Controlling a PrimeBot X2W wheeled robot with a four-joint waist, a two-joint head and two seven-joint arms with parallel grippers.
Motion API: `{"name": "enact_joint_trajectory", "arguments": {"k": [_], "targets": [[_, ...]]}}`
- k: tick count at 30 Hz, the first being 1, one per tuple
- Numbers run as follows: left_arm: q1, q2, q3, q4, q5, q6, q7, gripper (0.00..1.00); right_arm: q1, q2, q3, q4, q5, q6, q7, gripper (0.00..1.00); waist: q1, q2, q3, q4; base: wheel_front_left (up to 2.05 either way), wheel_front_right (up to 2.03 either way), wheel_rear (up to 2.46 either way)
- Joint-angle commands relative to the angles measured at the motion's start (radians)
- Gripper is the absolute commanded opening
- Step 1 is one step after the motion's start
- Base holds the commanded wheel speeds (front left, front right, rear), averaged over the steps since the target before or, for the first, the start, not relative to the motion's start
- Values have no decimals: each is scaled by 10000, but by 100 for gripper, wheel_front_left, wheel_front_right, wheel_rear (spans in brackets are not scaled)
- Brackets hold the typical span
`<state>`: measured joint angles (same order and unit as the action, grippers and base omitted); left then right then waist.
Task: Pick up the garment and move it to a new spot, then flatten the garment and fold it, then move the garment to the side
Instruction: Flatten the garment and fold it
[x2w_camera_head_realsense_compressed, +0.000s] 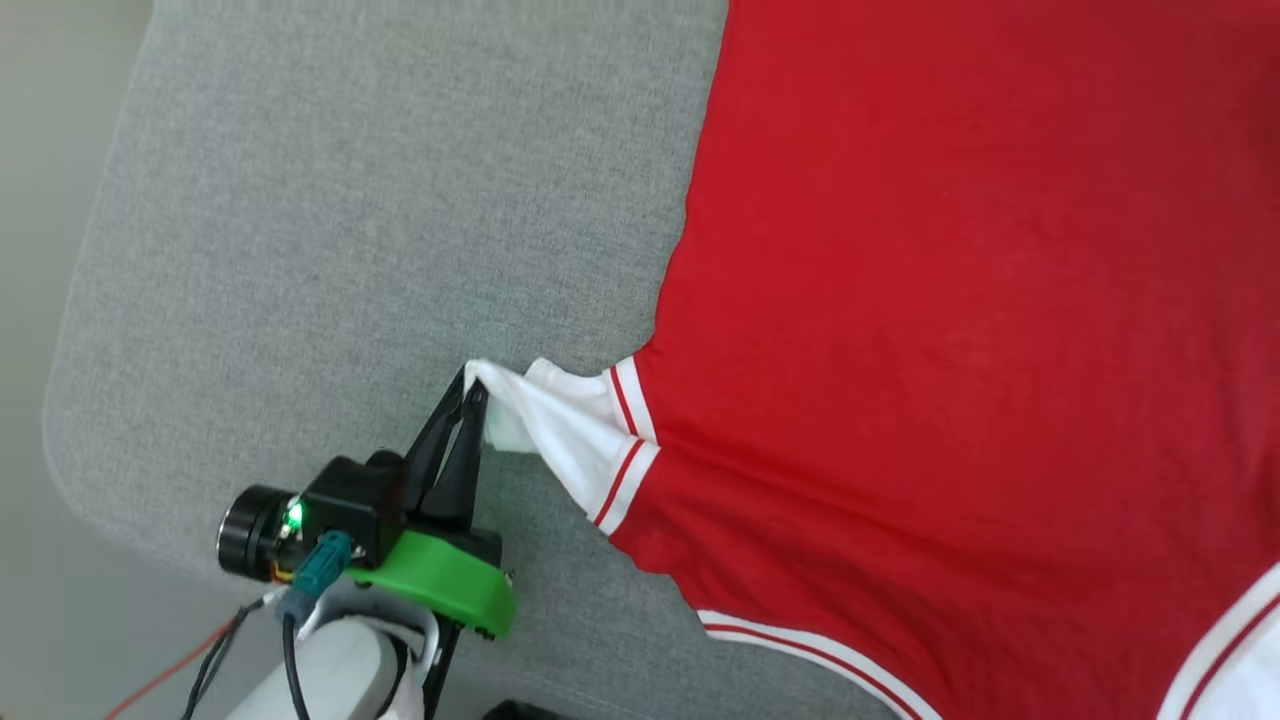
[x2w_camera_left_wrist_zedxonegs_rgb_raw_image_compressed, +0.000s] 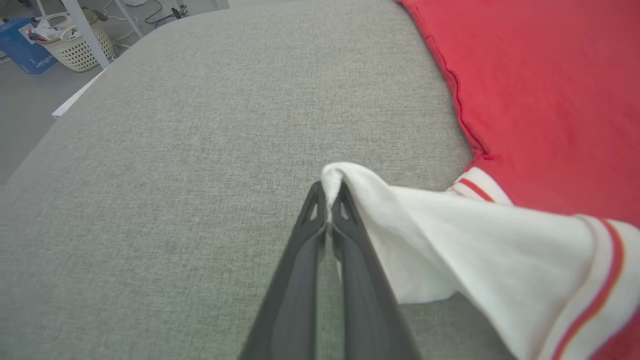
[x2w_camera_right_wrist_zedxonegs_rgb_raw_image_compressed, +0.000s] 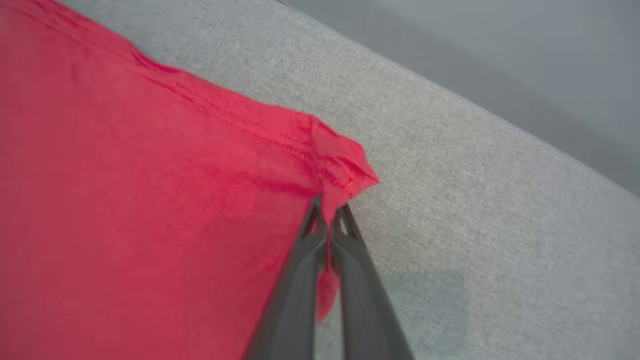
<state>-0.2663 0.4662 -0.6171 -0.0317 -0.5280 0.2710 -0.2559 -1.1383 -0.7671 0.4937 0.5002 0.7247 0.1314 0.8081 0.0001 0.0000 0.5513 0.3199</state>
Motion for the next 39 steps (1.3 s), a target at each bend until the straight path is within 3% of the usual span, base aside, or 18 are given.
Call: {"name": "enact_joint_trajectory", "arguments": {"k": [1, 10, 16, 20, 27, 32, 37, 38, 39], "targets": [[212, 42, 108, 52, 26, -8, -58, 0, 221, -195, 146, -145, 190, -7, -199, 0, -1, 0, -840, -501, 0, 0, 0], [1275, 442, 615, 117, -126, 185, -59, 0, 2386, -2002, 1201, -2208, 1774, -7, -1841, 0, -1, 0, -2477, -1582, 0, 0, 0], [1752, 721, 816, -24, -231, 373, -57, 0, 4839, -3304, 887, -3350, 2594, -7, -3066, 0, -1, 0, -2909, -2169, 0, 0, 0], [2052, 900, 945, -163, -308, 517, -39, 0, 6645, -3642, 413, -3745, 3020, -7, -3771, 0, -1, 0, -3087, -2545, 0, 0, 0], [2409, 1087, 1148, -278, -451, 705, -31, 0, 9894, -3316, -448, -3805, 3637, -7, -4440, 0, -1, 0, -3234, -2950, 0, 0, 0], [2427, 1077, 1099, -234, -497, 671, -8, 0, 11868, -2368, -782, -3412, 3540, -7, -4665, 0, -1, 0, -3196, -2959, 0, 0, 0], [2369, 1053, 1045, -163, -523, 638, 29, 0, 12714, -1329, -1026, -2917, 3349, -7, -4682, 0, -1, 0, -3151, -2909, 0, 0, 0], [2360, 1050, 1042, -145, -533, 634, 34, 0, 12745, -1164, -1205, -2845, 3305, -7, -4779, 3, -1, 0, -3157, -2910, 0, 0, 0], [2362, 1050, 1043, -134, -541, 638, 34, 0, 12723, -1065, -1388, -2808, 3253, -7, -4885, 55, -1, 0, -3160, -2919, 0, 0, 0]]}}
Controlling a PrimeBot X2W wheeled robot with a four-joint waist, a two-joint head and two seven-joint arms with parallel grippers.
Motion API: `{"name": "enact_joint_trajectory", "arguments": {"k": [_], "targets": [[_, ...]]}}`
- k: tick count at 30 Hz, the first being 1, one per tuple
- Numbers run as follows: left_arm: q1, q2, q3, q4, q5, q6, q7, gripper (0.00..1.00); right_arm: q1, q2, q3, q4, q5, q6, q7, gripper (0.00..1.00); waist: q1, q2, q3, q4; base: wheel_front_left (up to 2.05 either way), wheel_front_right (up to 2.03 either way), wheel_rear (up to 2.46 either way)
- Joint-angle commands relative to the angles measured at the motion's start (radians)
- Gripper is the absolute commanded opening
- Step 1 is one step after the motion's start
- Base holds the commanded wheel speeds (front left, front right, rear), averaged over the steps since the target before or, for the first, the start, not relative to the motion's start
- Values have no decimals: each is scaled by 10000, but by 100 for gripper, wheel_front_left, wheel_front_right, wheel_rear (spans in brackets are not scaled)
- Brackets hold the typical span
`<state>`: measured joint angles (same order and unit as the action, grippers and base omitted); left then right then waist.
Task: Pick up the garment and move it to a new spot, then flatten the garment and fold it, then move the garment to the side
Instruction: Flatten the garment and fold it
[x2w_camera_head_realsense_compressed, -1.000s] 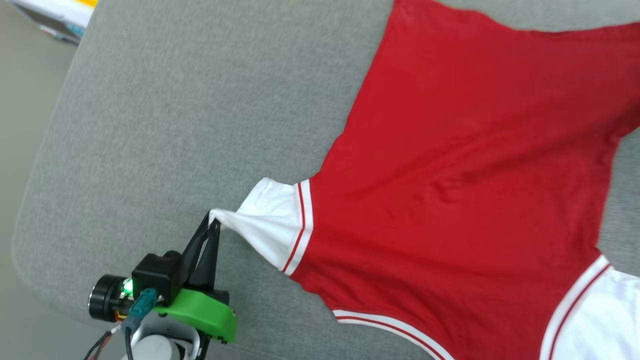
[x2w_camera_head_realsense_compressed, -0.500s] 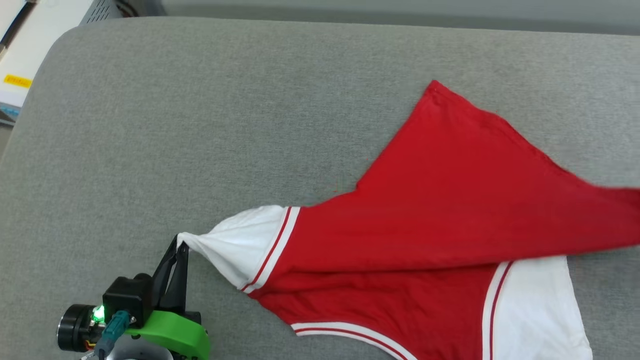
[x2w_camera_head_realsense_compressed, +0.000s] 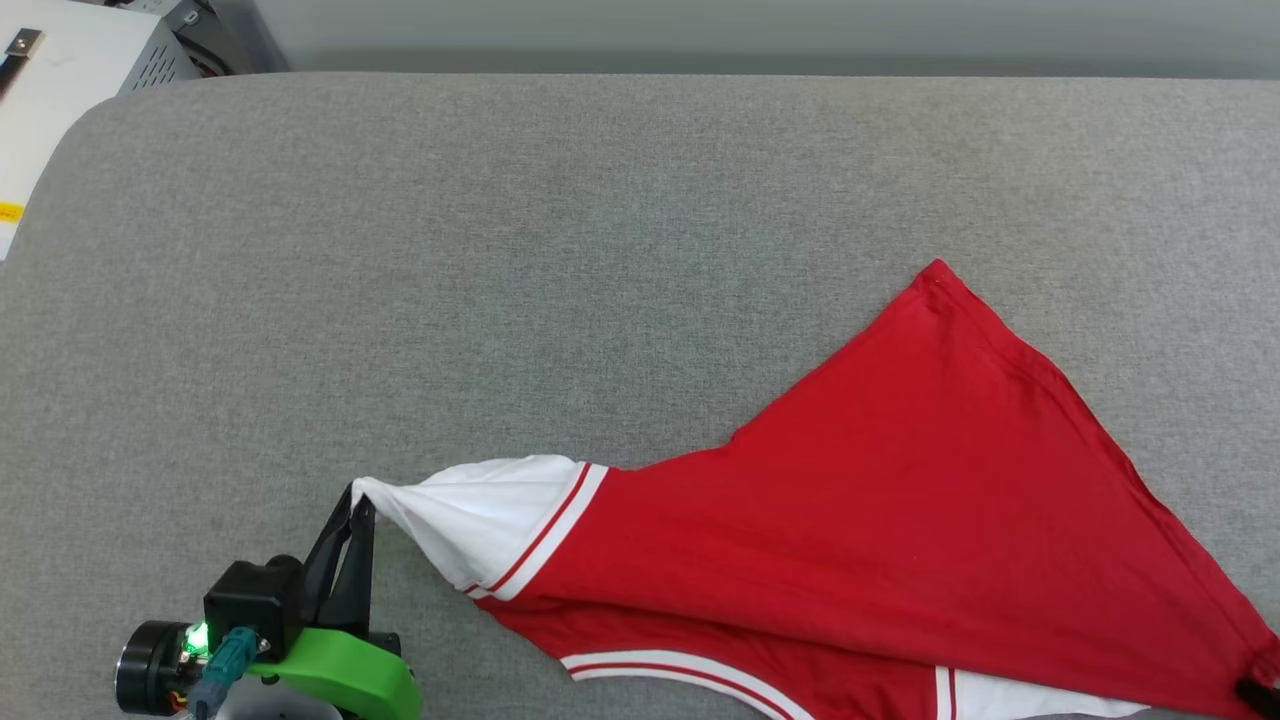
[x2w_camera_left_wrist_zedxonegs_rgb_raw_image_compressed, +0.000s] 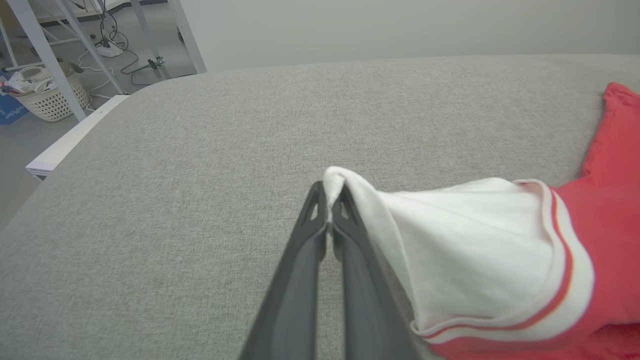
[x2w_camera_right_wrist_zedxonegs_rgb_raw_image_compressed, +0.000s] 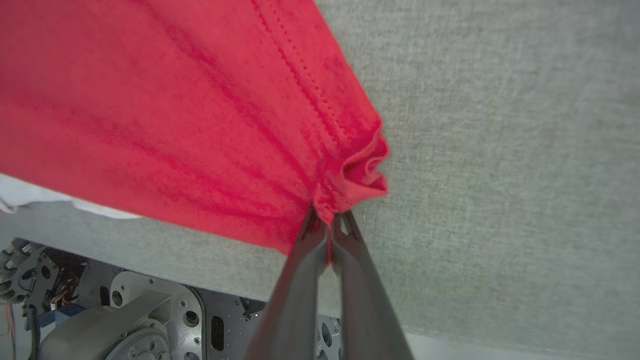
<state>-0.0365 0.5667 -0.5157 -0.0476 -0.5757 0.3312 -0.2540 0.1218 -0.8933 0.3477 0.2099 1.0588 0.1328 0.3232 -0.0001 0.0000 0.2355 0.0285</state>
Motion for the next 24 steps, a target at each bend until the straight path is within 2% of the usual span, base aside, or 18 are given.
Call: {"name": "enact_joint_trajectory", "arguments": {"k": [1, 4, 9, 14, 15, 16, 18, 24], "targets": [[72, 48, 26, 37, -72, 40, 18, 0, 73, 292, -186, 113, -155, -21, -164, 100, 1, 0, -16, -15, 0, 0, 0], [78, 54, -10, 35, -68, 42, 36, 0, -61, 264, -808, -127, -395, -21, -319, 100, 1, 0, -48, -11, 0, 0, 0], [-16, 32, -83, -87, 3, 84, 73, 0, -607, -58, -2137, -1249, -788, -21, -439, 100, 1, 0, -3, 61, 0, 0, 0], [-322, -49, -257, -248, 152, 27, 147, 0, -1901, -134, -2862, -2528, -1300, -21, 299, 100, 1, 0, 279, 311, 0, 0, 0], [-392, -67, -288, -270, 181, 13, 160, 0, -2198, -127, -2858, -2697, -1409, -21, 509, 100, 1, 0, 343, 368, 0, 0, 0], [-707, -156, -411, -325, 295, -72, 201, 0, -3340, -79, -2520, -3078, -1734, -21, 1440, 100, 1, 0, 605, 636, 0, 0, 0], [-934, -242, -485, -342, 361, -130, 214, 0, -4187, -54, -2030, -3097, -1984, -21, 2131, 100, 1, 0, 794, 824, 0, 0, 0], [-1532, -596, -699, -253, 522, -279, 187, 0, -6640, 292, -120, -2171, -2320, -21, 4202, 100, 1, 0, 1261, 1335, 0, 0, 0]]}}
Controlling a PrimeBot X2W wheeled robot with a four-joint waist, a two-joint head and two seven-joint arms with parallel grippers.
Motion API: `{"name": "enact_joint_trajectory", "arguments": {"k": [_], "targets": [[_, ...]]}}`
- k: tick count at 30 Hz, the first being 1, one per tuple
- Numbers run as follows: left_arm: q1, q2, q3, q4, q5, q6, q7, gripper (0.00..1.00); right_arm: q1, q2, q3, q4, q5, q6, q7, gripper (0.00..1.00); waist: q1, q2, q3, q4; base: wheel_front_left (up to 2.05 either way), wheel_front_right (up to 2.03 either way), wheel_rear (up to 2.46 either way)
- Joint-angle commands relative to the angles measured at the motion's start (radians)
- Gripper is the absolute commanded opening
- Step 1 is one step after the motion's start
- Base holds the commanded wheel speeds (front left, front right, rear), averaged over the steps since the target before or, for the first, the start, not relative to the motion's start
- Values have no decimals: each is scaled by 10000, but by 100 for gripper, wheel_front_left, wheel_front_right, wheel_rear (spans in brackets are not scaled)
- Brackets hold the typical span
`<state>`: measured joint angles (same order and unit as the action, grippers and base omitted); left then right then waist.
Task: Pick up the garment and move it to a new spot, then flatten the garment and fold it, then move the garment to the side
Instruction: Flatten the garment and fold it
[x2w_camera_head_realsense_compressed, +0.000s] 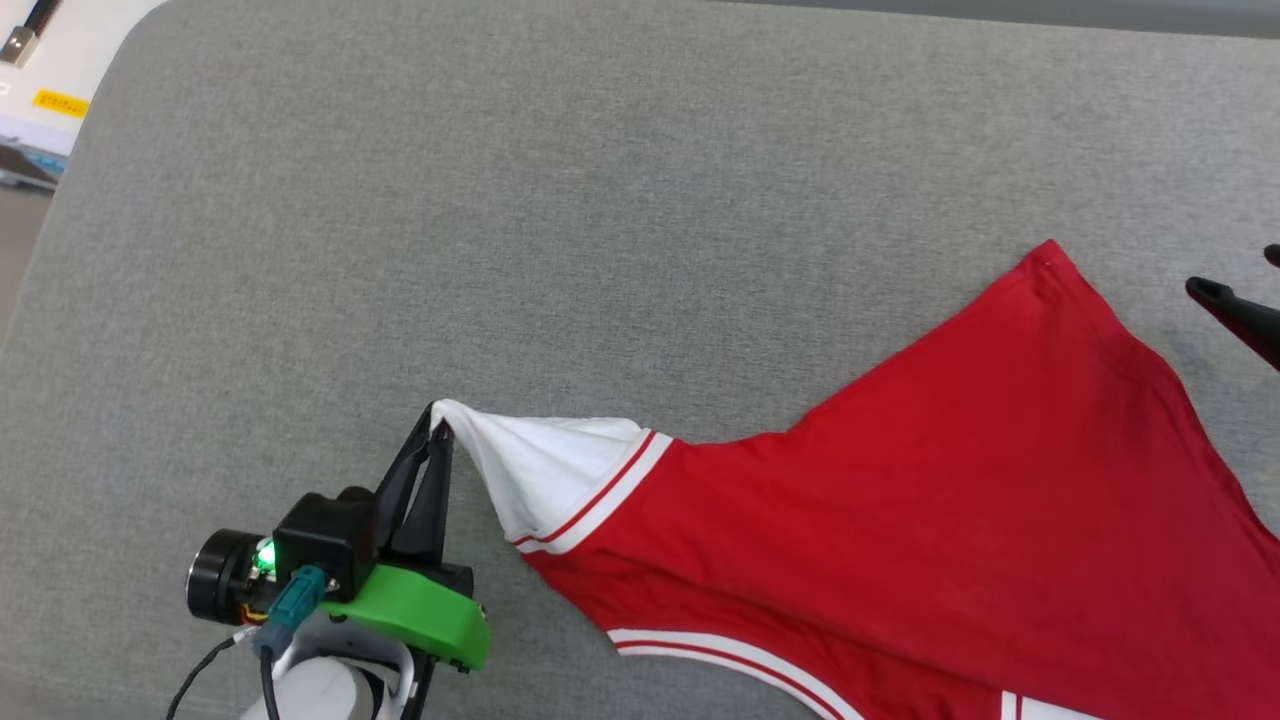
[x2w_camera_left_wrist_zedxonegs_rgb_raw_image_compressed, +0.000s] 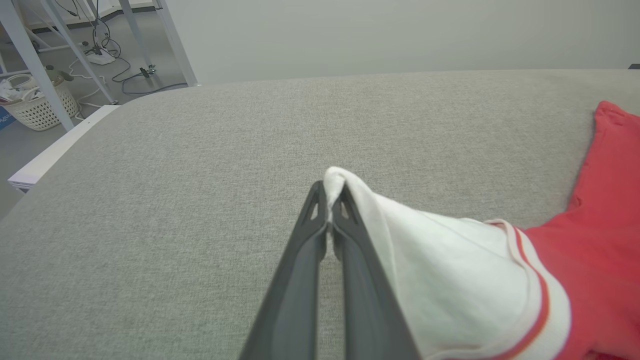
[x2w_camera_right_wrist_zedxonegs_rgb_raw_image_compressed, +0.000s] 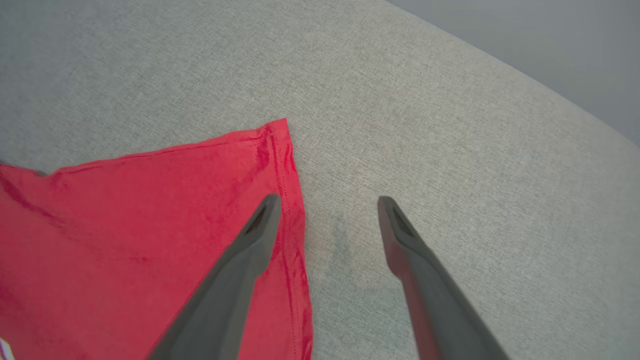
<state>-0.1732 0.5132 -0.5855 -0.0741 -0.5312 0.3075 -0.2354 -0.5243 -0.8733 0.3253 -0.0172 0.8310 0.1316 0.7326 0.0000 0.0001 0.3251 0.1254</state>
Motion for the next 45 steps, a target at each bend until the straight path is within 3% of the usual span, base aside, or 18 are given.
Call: {"name": "enact_joint_trajectory", "arguments": {"k": [1, 6, 10, 18, 19, 20, 21, 34, 45], "targets": [[-244, -124, -41, 30, 103, -67, -8, 0, -497, 168, 369, 302, -82, -9, 388, 100, 0, -1, 438, 443, 0, 0, 0], [-628, -443, -221, 170, 228, -221, -70, 0, -2013, 612, 1666, 1496, -421, -9, 1275, 100, 0, -1, 850, 845, 0, 0, 0], [-835, -633, -266, 321, 283, -330, -128, 0, -2768, 1017, 2272, 2536, -564, -9, 1172, 100, 0, -1, 1160, 1077, 0, 0, 0], [-1016, -948, -193, 741, 314, -536, -219, 0, -2711, 1421, 3915, 4141, -251, -9, 1077, 100, 0, -1, 1321, 1166, 0, 0, 0], [-1007, -971, -175, 786, 311, -556, -225, 0, -2691, 1389, 4089, 4189, -189, -9, 1023, 82, 0, -1, 1285, 1146, 0, 0, 0], [-987, -986, -152, 847, 313, -580, -231, 0, -2704, 1350, 4265, 4233, -130, -9, 861, 19, 0, -1, 1213, 1107, 0, 0, 0], [-971, -988, -136, 893, 319, -602, -235, 0, -2739, 1325, 4359, 4250, -78, -9, 686, 0, 0, -1, 1155, 1069, 0, 0, 0], [-1220, -178, 335, 836, 578, -856, -217, 0, -3359, 1025, 4427, 3875, 714, -9, -3559, 0, 0, -1, -928, 195, 0, 0, 0], [-3855, 713, 1100, -64, 927, -1243, 469, 0, -3476, 547, 3487, 2587, 889, -9, -5725, 0, 0, -1, -1667, -692, 0, 0, 0]]}}
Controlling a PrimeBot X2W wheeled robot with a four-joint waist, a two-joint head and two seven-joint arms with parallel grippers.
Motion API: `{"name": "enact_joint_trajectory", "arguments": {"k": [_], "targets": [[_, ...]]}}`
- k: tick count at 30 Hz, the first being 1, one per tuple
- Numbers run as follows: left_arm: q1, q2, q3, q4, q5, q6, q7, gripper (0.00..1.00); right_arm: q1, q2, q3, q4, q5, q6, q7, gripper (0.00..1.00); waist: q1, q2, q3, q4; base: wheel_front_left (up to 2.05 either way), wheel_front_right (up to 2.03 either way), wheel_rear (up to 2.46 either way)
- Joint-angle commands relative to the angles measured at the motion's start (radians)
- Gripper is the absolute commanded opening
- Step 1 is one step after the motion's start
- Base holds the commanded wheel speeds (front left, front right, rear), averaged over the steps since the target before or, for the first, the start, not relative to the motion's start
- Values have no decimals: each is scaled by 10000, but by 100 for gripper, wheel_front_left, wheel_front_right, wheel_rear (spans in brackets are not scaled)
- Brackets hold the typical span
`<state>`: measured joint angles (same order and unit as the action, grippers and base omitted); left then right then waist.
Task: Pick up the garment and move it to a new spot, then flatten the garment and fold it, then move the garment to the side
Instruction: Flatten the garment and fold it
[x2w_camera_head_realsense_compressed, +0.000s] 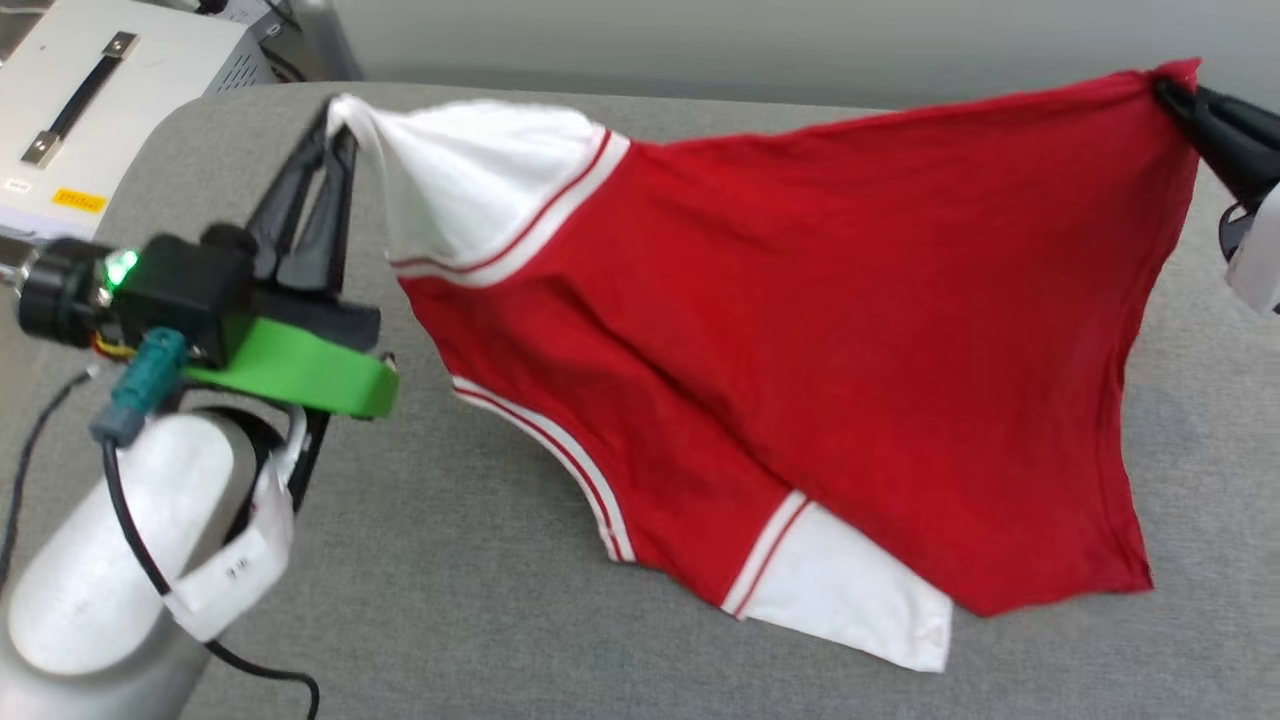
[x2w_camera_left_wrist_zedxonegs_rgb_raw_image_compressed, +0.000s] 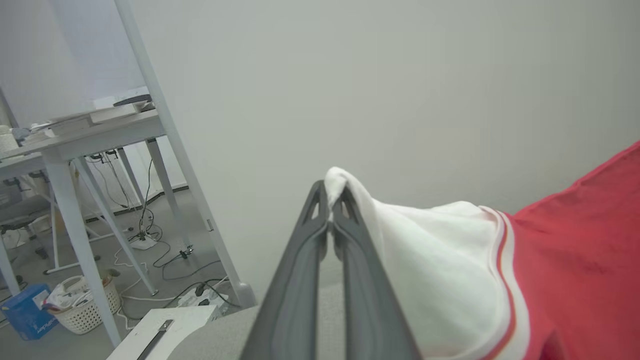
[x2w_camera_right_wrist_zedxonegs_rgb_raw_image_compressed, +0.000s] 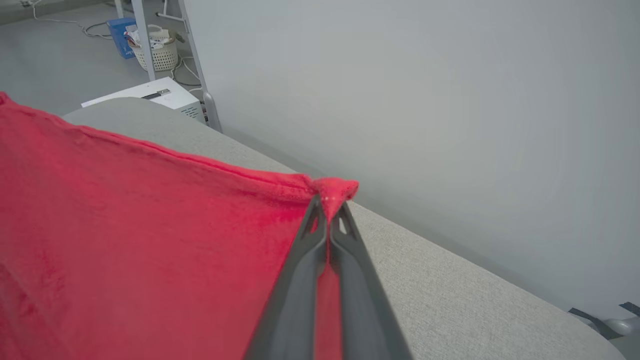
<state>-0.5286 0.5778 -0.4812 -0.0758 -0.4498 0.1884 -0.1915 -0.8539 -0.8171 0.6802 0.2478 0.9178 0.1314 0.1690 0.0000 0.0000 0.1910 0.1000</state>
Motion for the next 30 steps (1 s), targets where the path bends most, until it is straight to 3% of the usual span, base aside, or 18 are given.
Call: {"name": "enact_joint_trajectory", "arguments": {"k": [1, 6, 15, 23, 30], "targets": [[-614, 140, 92, -103, 162, -128, 134, 0, -207, -33, -164, -157, -28, -7, -190, 0, 0, 0, -303, -493, 0, 0, 0], [-2607, 498, 138, -272, 519, -742, 757, 0, -556, 72, -856, -528, -360, -7, -479, 0, 0, 0, 55, -809, 0, 0, 0], [-6579, 65, -81, 121, 823, -1926, 1675, 0, -2371, 465, -2157, -831, -1329, -7, 70, 0, 0, 0, 1804, -1018, 0, 0, 0], [-10786, -485, -30, 2221, 1159, -2744, 1800, 0, -5890, 1173, -2761, 328, -2735, -7, 405, 0, 0, 0, 3590, -1090, 0, 0, 0], [-13734, -821, -173, 4289, 1384, -3044, 1312, 0, -8754, 1710, -2684, 1880, -3568, -7, -158, 0, 0, 0, 4400, -1079, 0, 0, 0]]}}
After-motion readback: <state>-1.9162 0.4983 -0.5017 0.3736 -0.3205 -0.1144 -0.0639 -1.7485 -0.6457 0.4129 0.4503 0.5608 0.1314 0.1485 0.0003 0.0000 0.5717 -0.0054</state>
